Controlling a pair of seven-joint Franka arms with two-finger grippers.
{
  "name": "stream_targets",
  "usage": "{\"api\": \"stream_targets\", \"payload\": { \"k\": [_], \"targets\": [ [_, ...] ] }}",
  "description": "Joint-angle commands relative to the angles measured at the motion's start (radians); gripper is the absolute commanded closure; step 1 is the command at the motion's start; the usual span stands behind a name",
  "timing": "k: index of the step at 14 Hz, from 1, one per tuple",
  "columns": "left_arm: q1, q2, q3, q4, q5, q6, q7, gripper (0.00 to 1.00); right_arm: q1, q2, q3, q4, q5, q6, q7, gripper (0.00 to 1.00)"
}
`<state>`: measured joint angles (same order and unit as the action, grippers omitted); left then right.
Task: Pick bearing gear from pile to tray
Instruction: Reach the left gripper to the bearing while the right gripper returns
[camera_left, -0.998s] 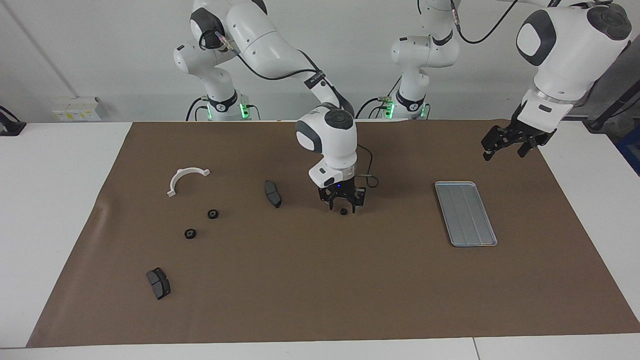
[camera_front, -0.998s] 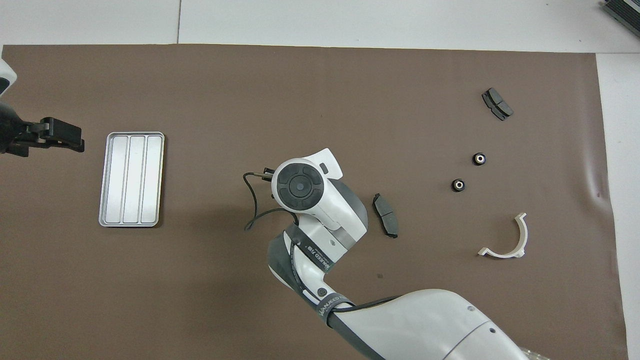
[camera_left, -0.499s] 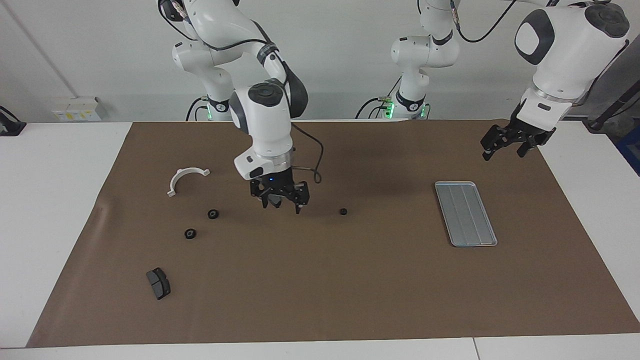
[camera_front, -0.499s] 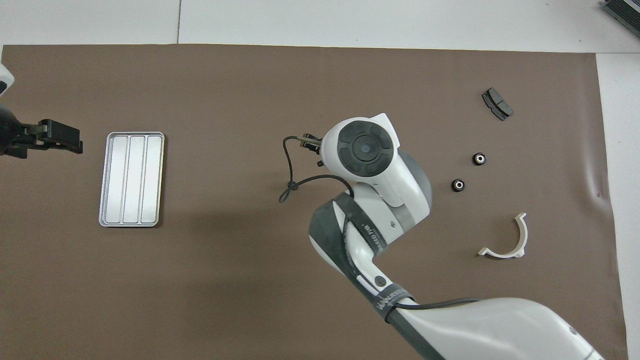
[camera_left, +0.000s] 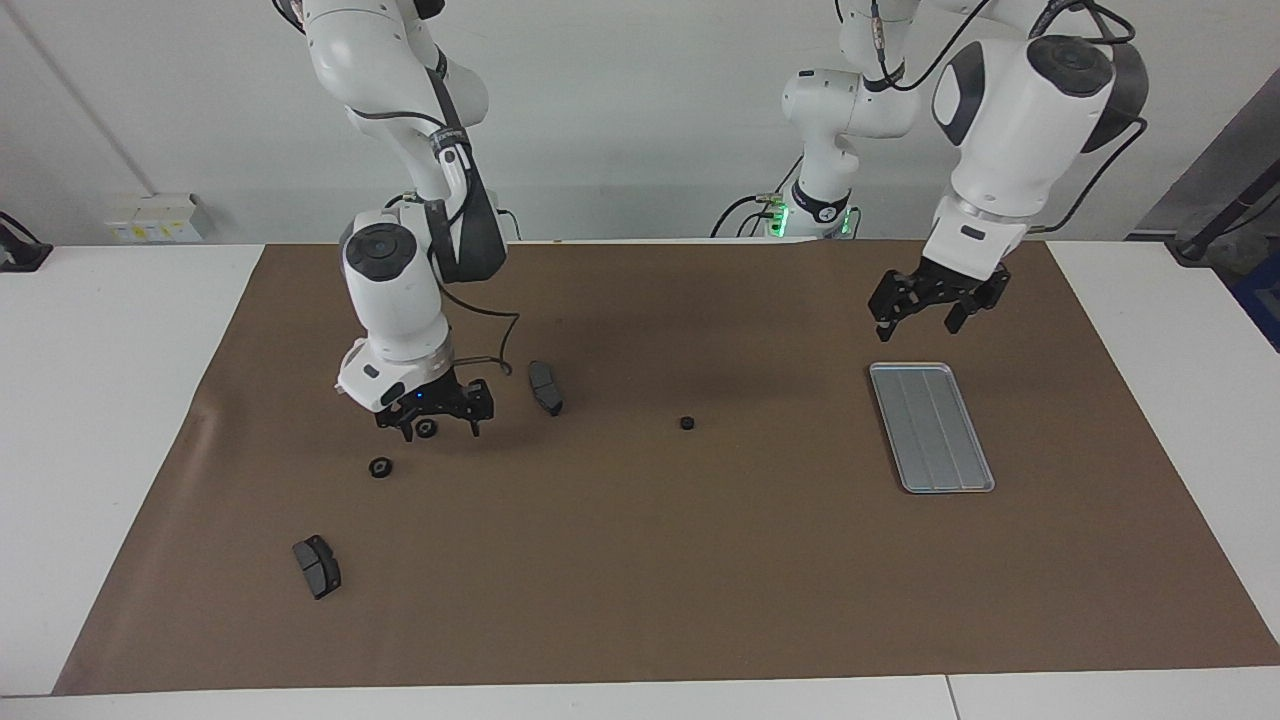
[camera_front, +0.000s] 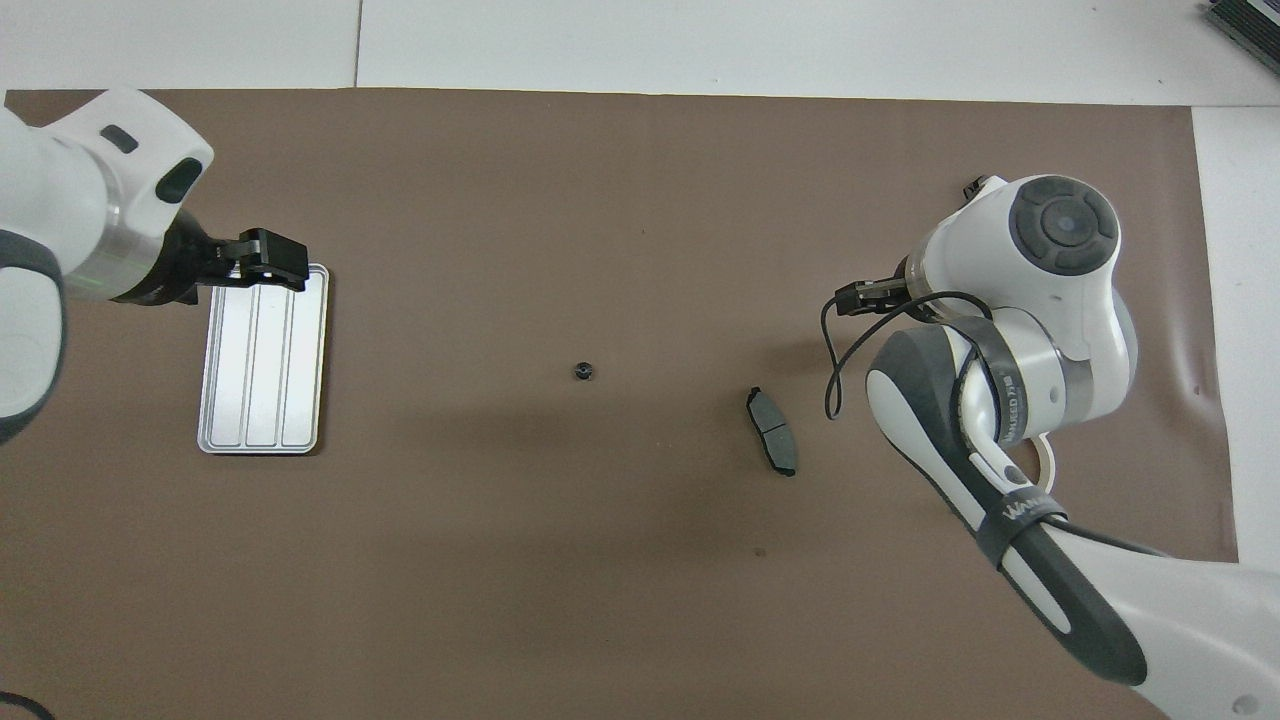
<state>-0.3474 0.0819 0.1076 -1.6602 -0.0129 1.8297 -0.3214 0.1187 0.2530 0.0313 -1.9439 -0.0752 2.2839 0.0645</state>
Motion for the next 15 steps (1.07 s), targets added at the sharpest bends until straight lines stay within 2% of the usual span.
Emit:
{"api": "stream_targets", "payload": {
  "k": [1, 6, 10, 15],
  "targets": [
    [-0.08, 0.067, 0.014, 0.002, -0.004, 0.071, -0.102, 0.0, -0.056, -0.058, 0.019, -0.139, 0.06, 0.094, -0.165, 0.0],
    [-0.166, 0.159, 0.012, -0.004, -0.051, 0.206, -0.14, 0.0, -0.088, -0.058, 0.018, -0.262, 0.178, 0.219, -0.316, 0.0],
    [-0.263, 0.283, 0.012, -0.01, -0.058, 0.293, -0.149, 0.0, -0.093, -0.081, 0.016, -0.311, 0.178, 0.2, -0.362, 0.0],
    [-0.315, 0.349, 0.012, -0.096, -0.098, 0.492, -0.157, 0.0, -0.116, -0.092, 0.016, -0.316, 0.178, 0.154, -0.388, 0.0]
  ]
}}
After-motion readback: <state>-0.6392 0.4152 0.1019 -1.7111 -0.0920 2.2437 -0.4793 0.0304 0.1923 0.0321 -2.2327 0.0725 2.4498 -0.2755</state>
